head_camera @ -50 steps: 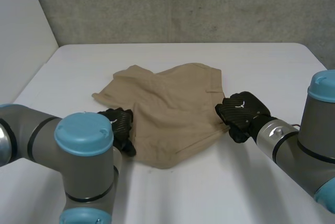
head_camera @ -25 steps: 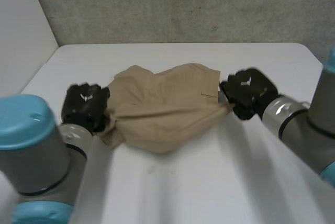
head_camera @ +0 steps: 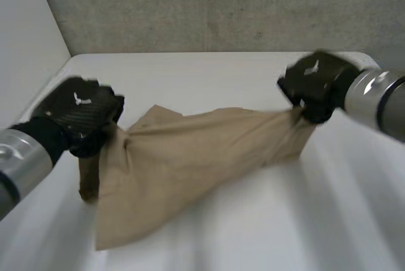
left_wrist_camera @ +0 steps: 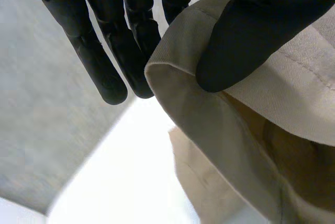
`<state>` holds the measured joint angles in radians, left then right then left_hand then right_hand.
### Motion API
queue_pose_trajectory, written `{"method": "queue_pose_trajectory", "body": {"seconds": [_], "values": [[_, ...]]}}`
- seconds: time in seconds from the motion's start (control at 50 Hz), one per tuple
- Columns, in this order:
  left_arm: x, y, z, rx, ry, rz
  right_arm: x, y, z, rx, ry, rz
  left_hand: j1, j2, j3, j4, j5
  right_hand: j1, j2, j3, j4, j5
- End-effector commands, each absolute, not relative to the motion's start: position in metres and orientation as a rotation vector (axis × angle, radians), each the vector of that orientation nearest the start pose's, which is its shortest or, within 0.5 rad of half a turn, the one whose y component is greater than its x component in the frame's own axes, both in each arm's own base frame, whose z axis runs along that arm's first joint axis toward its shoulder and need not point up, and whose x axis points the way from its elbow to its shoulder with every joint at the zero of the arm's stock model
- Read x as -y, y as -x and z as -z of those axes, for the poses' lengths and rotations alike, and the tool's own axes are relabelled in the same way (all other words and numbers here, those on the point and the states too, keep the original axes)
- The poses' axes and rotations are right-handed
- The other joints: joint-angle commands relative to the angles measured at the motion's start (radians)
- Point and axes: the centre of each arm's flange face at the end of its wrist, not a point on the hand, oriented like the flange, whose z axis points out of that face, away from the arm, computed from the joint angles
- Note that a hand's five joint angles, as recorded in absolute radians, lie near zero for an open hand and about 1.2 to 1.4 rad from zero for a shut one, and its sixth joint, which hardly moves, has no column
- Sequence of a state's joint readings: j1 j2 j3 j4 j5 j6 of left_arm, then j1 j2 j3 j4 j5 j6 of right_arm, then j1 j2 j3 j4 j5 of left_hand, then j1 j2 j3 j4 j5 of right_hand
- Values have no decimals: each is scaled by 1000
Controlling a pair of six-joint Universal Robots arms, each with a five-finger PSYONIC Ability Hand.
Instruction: Fold the shorts.
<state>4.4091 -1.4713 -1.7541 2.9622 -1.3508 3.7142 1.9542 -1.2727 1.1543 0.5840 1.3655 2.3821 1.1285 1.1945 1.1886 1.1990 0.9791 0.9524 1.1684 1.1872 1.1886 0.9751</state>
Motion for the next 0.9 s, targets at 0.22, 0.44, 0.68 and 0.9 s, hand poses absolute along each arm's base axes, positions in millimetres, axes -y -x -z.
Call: {"method": "queue_pose_trajectory", "body": {"seconds": [0.22, 0.44, 0.68, 0.9], "values": [[298, 243, -176, -2285, -1214, 1776, 301, -286, -195, -2265, 1449, 1690, -515, -581, -575, -585, -540, 444, 228, 209, 208, 247], [262, 231, -219, -2279, -1011, 1884, 292, -285, -169, -2311, 1424, 1724, -680, -746, -740, -751, -705, 444, 228, 209, 208, 247], [190, 238, -201, -2542, -1007, 1865, 267, -278, -167, -2262, 1440, 1704, -548, -614, -608, -618, -573, 444, 228, 209, 208, 247], [214, 252, -142, -2593, -1036, 1764, 253, -269, -164, -2235, 1427, 1733, -563, -629, -623, -633, -588, 444, 228, 209, 208, 247]]}}
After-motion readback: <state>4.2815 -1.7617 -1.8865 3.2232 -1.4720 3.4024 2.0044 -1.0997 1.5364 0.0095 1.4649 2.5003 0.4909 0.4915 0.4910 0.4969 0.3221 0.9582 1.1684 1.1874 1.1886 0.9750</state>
